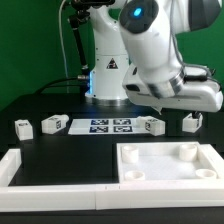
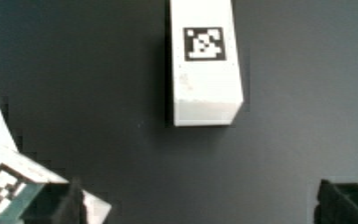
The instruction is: Assemble square table
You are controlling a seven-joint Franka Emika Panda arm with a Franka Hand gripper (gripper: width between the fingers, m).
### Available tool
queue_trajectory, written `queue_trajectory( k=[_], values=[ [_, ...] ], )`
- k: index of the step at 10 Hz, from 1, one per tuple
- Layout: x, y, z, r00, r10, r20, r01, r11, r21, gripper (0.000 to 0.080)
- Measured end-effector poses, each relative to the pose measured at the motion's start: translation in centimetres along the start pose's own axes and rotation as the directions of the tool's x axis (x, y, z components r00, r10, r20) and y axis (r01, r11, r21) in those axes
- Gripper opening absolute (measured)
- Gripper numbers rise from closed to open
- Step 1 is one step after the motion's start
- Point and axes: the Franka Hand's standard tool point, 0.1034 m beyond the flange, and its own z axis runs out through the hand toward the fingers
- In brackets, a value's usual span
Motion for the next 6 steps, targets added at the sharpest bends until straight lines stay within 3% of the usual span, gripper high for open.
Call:
queue_trajectory(
  k=[1, 2, 6],
  values=[
    [-0.8, -0.4, 0.9, 0.996, 0.044, 0.072, -0.044, 0.999, -0.001, 0.0649],
    [-1.3, -1.0, 1.4, 0.989, 0.061, 0.135, -0.059, 0.998, -0.021, 0.0649],
    [-1.0, -1.3, 1.9, 0.991, 0.065, 0.117, -0.063, 0.998, -0.020, 0.0649]
  ],
)
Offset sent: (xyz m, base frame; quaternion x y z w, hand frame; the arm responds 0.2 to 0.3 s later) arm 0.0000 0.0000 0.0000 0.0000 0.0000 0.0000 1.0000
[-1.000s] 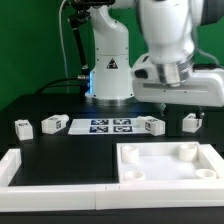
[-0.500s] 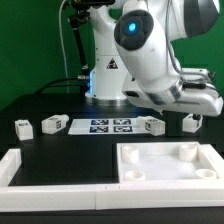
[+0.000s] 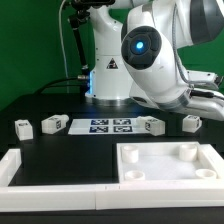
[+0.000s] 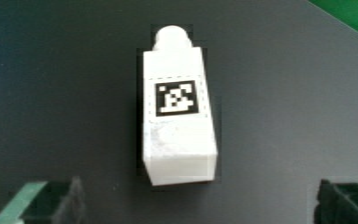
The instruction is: Assemble square table
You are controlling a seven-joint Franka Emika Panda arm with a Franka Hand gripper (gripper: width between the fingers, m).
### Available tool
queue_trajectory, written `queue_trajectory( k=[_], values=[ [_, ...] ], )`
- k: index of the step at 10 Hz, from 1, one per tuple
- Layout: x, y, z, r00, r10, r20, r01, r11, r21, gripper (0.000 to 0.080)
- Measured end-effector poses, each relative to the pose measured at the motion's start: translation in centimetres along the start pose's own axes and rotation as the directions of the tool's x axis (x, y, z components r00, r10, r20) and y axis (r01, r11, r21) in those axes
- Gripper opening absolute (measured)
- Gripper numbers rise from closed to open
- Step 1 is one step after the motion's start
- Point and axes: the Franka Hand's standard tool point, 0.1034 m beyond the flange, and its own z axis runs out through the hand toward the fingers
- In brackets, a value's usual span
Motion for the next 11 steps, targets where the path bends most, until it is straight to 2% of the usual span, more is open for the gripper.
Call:
queue_trajectory(
  k=[2, 3, 4, 5, 6, 8, 9, 10, 11],
  values=[
    [-0.4, 0.2, 3.2, 1.000, 0.003, -0.020, -0.003, 1.000, -0.011, 0.0649],
    [-0.3, 0.6, 4.3, 1.000, 0.017, -0.019, -0.017, 1.000, 0.002, 0.0649],
    [-0.3, 1.0, 5.2, 1.000, 0.021, -0.022, -0.022, 1.000, -0.004, 0.0649],
    [-0.5, 1.0, 5.9, 0.999, 0.032, -0.005, -0.032, 0.999, 0.003, 0.0649],
    [-0.4, 1.0, 5.8, 0.999, 0.032, -0.005, -0.032, 0.999, 0.002, 0.0649],
    [-0.4, 1.0, 5.9, 0.999, 0.032, -0.005, -0.032, 0.999, 0.002, 0.0390],
    [-0.4, 1.0, 5.8, 0.999, 0.032, -0.004, -0.032, 0.999, 0.002, 0.0390],
    [-0.4, 1.0, 5.8, 0.999, 0.032, -0.004, -0.032, 0.999, 0.002, 0.0287],
    [-0.4, 1.0, 5.8, 0.999, 0.032, -0.004, -0.032, 0.999, 0.002, 0.0287]
  ],
)
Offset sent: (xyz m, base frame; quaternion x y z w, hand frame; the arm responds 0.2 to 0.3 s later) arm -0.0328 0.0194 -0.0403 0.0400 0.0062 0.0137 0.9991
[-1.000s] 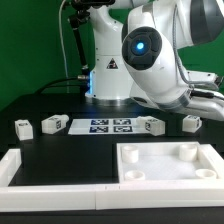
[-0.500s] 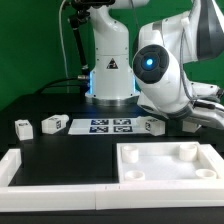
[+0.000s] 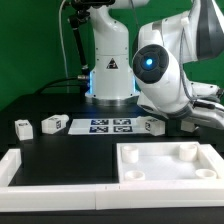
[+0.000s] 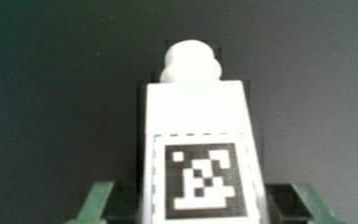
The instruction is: Assemble square table
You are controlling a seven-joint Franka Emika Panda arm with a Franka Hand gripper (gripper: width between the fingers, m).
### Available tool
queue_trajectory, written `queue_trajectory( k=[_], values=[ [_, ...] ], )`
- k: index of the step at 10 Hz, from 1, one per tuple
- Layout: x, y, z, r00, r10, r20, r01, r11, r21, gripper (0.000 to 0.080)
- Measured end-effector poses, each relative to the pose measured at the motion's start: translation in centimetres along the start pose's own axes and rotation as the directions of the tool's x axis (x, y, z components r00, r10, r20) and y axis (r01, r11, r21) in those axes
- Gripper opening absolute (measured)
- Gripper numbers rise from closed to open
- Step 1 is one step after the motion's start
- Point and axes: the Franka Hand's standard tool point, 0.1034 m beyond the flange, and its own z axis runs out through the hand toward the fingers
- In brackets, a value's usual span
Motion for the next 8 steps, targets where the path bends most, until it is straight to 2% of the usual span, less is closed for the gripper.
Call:
queue_trajectory(
  k=[4, 5, 6, 7, 8],
  values=[
    [0.0, 0.0, 0.0, 1.000, 0.000, 0.000, 0.000, 1.000, 0.000, 0.0287],
    [-0.1, 0.2, -0.6, 1.000, -0.007, 0.009, 0.007, 1.000, -0.010, 0.0287],
    [-0.5, 0.5, -3.9, 1.000, -0.027, 0.001, 0.027, 1.000, -0.015, 0.0288],
    [-1.3, 0.7, -7.6, 0.999, -0.040, -0.030, 0.040, 0.999, -0.001, 0.0288],
    [-2.1, 1.3, -10.2, 0.996, -0.067, -0.059, 0.065, 0.997, -0.031, 0.0288]
  ],
)
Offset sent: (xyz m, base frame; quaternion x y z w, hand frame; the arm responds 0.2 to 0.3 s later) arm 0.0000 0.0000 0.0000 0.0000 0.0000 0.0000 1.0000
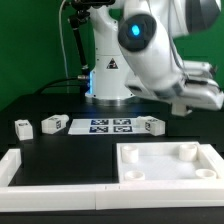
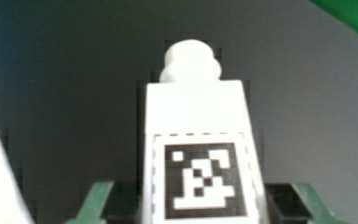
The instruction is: Assemble square table
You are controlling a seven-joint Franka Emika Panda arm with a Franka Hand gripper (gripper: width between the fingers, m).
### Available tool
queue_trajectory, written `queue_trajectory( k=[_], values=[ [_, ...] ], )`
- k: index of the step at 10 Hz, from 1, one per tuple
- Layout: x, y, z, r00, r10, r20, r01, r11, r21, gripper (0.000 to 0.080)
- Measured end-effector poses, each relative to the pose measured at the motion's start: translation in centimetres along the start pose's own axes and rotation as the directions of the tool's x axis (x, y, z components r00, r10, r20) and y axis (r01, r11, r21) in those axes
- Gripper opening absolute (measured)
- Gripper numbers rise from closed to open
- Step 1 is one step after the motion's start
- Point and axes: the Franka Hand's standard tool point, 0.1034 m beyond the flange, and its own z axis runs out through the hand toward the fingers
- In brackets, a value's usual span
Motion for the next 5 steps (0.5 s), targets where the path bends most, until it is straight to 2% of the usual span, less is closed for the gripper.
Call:
queue_trajectory(
  k=[1, 2, 3, 4, 5],
  values=[
    [-0.7, 0.1, -1.8, 1.000, -0.015, -0.013, 0.015, 1.000, -0.010, 0.0289],
    [-0.7, -0.2, -2.2, 1.000, -0.016, -0.020, 0.016, 1.000, -0.008, 0.0289],
    [0.1, -0.7, -1.8, 0.991, -0.023, -0.134, 0.024, 1.000, 0.009, 0.0289],
    [-0.5, -0.6, -1.6, 0.985, -0.030, -0.170, 0.031, 0.999, 0.005, 0.0289],
    [-0.1, -1.1, -1.9, 0.967, -0.027, -0.252, 0.033, 0.999, 0.021, 0.0289]
  ],
)
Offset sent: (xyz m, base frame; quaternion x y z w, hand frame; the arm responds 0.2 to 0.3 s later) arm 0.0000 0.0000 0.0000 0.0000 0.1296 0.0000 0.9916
